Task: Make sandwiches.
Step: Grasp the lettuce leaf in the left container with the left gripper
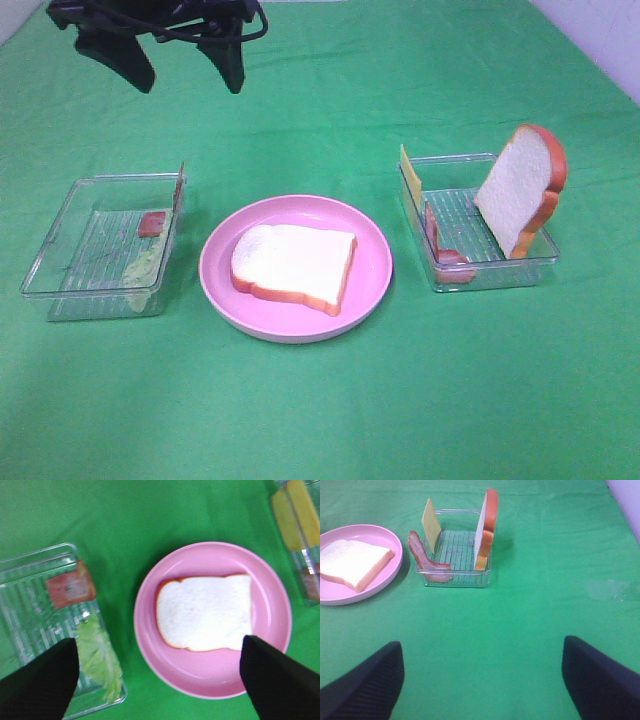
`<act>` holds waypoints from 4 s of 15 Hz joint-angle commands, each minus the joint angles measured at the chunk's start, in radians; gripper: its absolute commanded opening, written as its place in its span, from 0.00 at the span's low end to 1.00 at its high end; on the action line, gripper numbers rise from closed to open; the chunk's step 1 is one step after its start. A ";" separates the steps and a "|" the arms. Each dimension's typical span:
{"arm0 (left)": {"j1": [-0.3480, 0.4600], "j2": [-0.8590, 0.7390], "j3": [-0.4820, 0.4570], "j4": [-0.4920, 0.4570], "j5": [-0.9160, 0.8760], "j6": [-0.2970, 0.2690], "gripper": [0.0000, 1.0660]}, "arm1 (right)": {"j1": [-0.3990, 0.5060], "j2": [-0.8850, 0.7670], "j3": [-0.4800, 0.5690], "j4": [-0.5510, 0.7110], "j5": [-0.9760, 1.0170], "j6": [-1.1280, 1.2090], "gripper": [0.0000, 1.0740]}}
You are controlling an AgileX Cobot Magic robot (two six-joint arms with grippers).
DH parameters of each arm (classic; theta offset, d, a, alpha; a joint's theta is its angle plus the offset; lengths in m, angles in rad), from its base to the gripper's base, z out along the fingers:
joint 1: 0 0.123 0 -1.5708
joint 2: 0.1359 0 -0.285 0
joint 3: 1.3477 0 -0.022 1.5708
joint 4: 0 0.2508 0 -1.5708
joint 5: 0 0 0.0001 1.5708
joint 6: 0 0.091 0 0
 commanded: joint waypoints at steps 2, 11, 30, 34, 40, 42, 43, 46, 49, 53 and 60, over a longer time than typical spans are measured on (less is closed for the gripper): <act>0.013 -0.011 -0.017 0.110 0.129 -0.063 0.76 | -0.006 -0.016 0.002 -0.003 -0.001 0.011 0.75; 0.105 0.115 -0.016 0.120 0.115 -0.085 0.75 | -0.006 -0.015 0.002 -0.003 -0.002 0.011 0.75; 0.090 0.180 0.200 0.004 0.132 -0.011 0.69 | -0.006 -0.015 0.002 -0.003 -0.002 0.011 0.75; 0.078 0.180 0.200 -0.005 0.090 -0.018 0.68 | -0.006 -0.015 0.002 -0.003 -0.002 0.011 0.75; 0.029 0.216 0.198 0.007 0.058 -0.036 0.66 | -0.006 -0.015 0.002 -0.003 -0.002 0.011 0.75; 0.029 0.216 0.198 0.025 0.061 -0.036 0.62 | -0.006 -0.015 0.002 -0.003 -0.002 0.011 0.75; 0.029 0.216 0.198 0.042 0.061 -0.049 0.58 | -0.006 -0.015 0.002 -0.003 -0.002 0.011 0.75; 0.029 0.216 0.198 0.077 0.061 -0.060 0.51 | -0.006 -0.015 0.002 -0.003 -0.002 0.011 0.75; 0.029 0.216 0.198 0.081 0.046 -0.062 0.44 | -0.006 -0.015 0.002 -0.003 -0.002 0.011 0.75; 0.029 0.216 0.198 0.081 0.022 -0.062 0.24 | -0.006 -0.015 0.002 -0.003 -0.002 0.011 0.75; 0.029 0.185 0.196 0.074 0.010 -0.062 0.00 | -0.006 -0.015 0.002 -0.003 -0.002 0.011 0.75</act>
